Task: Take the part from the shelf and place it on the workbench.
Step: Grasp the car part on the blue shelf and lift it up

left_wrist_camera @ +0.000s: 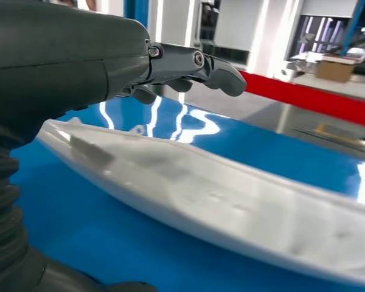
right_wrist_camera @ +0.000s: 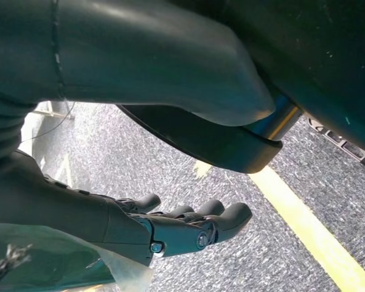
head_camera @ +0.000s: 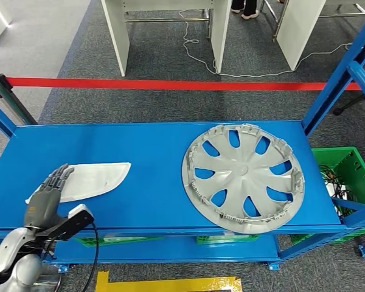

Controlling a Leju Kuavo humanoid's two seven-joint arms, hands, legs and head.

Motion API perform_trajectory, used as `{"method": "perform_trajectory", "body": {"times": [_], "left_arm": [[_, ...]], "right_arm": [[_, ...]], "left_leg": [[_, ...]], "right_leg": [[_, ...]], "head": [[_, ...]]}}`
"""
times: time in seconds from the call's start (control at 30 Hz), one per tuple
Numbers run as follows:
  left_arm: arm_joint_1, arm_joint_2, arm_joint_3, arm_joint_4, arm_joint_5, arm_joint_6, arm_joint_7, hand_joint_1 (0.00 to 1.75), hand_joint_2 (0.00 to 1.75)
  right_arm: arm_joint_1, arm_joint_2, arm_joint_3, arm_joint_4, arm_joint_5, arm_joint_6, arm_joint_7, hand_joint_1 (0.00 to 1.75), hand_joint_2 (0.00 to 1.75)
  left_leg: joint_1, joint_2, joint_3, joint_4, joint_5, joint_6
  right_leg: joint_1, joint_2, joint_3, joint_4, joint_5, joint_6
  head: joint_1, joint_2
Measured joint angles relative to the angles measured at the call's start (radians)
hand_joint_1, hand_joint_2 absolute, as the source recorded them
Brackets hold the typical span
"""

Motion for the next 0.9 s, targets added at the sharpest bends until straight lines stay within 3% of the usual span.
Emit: {"method": "perform_trajectory", "body": {"times": [0.2, 0.37, 0.5, 0.63, 0.9], "left_arm": [[-0.017, 0.011, -0.005, 0.045, -0.105, 0.047, 0.051, 0.00, 1.75], [-0.058, 0.017, -0.021, 0.106, -0.367, 0.166, 0.208, 0.00, 1.75], [-0.084, 0.018, -0.029, 0.154, -0.445, 0.204, 0.253, 0.00, 1.75], [-0.099, 0.018, -0.034, 0.178, -0.457, 0.209, 0.257, 1.73, 1.75], [-0.101, 0.013, -0.039, 0.215, -0.470, 0.236, 0.242, 1.75, 1.75]], "right_arm": [[-0.001, 0.000, 0.000, 0.000, 0.005, 0.001, 0.002, 0.00, 1.75], [-0.001, 0.000, 0.000, 0.000, 0.010, -0.001, 0.004, 0.00, 1.75], [-0.001, 0.000, 0.000, 0.000, 0.011, -0.002, 0.004, 0.00, 1.75], [-0.001, 0.000, 0.000, 0.000, 0.012, -0.002, 0.004, 0.00, 1.75], [-0.001, 0.000, 0.000, 0.000, 0.012, -0.002, 0.004, 0.00, 1.75]], "left_leg": [[0.000, 0.000, 0.000, 0.000, 0.000, 0.000], [0.000, 0.000, 0.000, 0.000, 0.000, 0.000], [0.000, 0.000, 0.000, 0.000, 0.000, 0.000], [0.000, 0.000, 0.000, 0.000, 0.000, 0.000], [0.000, 0.000, 0.000, 0.000, 0.000, 0.000]], "right_leg": [[0.000, 0.000, -0.002, 0.000, 0.000, 0.000], [0.000, 0.000, -0.005, 0.000, 0.000, 0.000], [0.000, 0.000, -0.002, 0.000, 0.000, 0.000], [0.000, 0.000, 0.001, 0.000, 0.000, 0.000], [0.000, 0.000, 0.001, 0.000, 0.000, 0.000]], "head": [[0.000, 0.000], [0.000, 0.000], [0.000, 0.000], [0.000, 0.000], [0.000, 0.000]]}}
